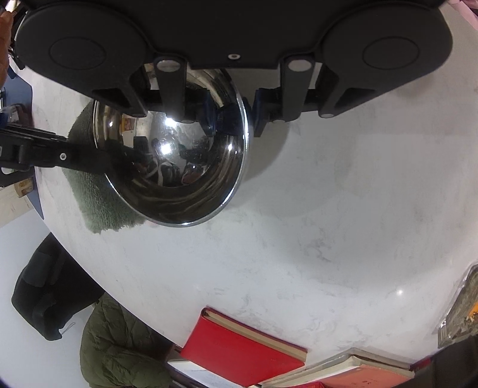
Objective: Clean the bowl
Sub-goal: 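Scrub the cloth against the bowl's outer base with the right gripper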
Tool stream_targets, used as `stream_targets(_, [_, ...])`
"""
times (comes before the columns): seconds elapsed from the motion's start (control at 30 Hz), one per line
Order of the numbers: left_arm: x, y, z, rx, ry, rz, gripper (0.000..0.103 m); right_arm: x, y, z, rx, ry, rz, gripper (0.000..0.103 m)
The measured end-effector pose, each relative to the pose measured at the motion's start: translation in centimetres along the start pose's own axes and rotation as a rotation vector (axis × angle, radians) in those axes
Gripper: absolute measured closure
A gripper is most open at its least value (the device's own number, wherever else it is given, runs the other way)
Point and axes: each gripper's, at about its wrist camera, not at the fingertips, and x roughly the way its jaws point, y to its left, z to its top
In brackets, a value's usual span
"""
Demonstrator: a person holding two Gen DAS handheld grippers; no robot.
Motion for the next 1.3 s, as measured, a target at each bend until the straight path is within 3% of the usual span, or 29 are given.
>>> stream_targets(0.2, [0.0,0.0,-0.1,0.002,-0.006,-0.002,0.077,-0.9,0.2,-3.4,0.024,0.054,0.008,0.082])
stream_targets(0.43, [0.1,-0.3,-0.3,0.008,0.003,0.004,0.077,-0.1,-0.6,0.7,0.042,-0.031,0.034,0.082])
stream_targets(0.67, [0.0,-0.3,-0.3,0.011,-0.005,0.007,0.076,-0.8,-0.9,-2.9,0.061,0.032,0.037,0.082])
stream_targets(0.9, [0.1,-0.6,-0.2,0.023,0.009,0.011,0.076,0.0,-1.3,0.7,0.066,-0.044,0.062,0.082])
stream_targets(1.17, [0.2,-0.5,0.3,0.023,0.004,0.011,0.075,-0.8,-1.6,-3.2,0.101,0.019,0.064,0.082])
stream_targets(1.3, [0.2,-0.8,0.1,0.035,0.007,0.016,0.075,-0.7,-2.0,-0.8,0.101,-0.047,0.078,0.082])
